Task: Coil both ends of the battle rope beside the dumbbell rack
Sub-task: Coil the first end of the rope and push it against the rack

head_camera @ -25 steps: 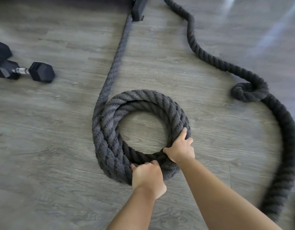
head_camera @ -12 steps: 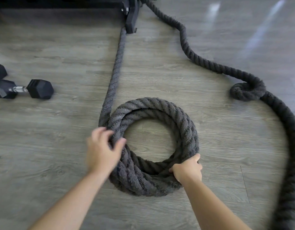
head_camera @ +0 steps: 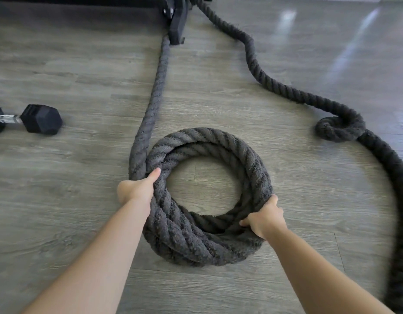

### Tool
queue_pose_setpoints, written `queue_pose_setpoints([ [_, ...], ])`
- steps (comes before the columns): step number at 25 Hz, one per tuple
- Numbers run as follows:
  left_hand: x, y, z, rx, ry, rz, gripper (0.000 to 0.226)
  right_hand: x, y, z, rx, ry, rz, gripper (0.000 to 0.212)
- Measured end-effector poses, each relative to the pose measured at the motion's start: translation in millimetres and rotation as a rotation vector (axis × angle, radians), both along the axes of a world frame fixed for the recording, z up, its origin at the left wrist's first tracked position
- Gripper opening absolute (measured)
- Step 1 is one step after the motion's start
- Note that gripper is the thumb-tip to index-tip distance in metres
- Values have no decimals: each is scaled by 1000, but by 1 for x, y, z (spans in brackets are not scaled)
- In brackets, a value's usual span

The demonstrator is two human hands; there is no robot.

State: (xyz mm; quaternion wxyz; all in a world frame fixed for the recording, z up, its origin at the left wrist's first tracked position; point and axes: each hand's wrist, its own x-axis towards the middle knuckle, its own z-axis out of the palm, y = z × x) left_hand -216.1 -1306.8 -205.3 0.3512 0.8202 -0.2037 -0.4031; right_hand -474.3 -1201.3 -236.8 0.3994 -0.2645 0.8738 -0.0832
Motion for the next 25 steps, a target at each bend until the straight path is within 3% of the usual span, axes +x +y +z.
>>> queue_pose_setpoints([
  [3,-4,3,-3,-166,-173,-141,51,-9,-16,0,5,-7,47,112],
  [5,-5,7,-6,-129,-381,-336,48,-17,-30,0,1,-13,96,109],
  [7,3,11,-13,-147,-703,-613,68,-27,-45,1,5,-12,147,108],
  [9,21,12,-12,-327,-983,-1006,90,-37,-60,1,10,0,198,109],
  [12,47,-9,13,-624,-1266,-1793,110,-49,-83,4,3,14,275,116],
  [13,43,-20,21,-612,-1307,-2026,117,-53,-91,6,9,19,306,120],
  [15,13,-31,25,-363,-1309,-2324,124,-61,-107,9,19,26,368,125],
  [17,-19,-17,9,-175,-1286,-2309,102,-66,-121,12,33,38,413,126],
  [20,-38,-2,-9,-237,-1332,-2070,49,-67,-138,16,58,158,490,122],
  [23,-44,-2,-8,-173,-1349,-1962,34,-42,-136,31,-32,355,476,115],
  [25,-50,-2,-7,-116,-1339,-1903,32,-6,-121,43,-159,479,297,109],
])
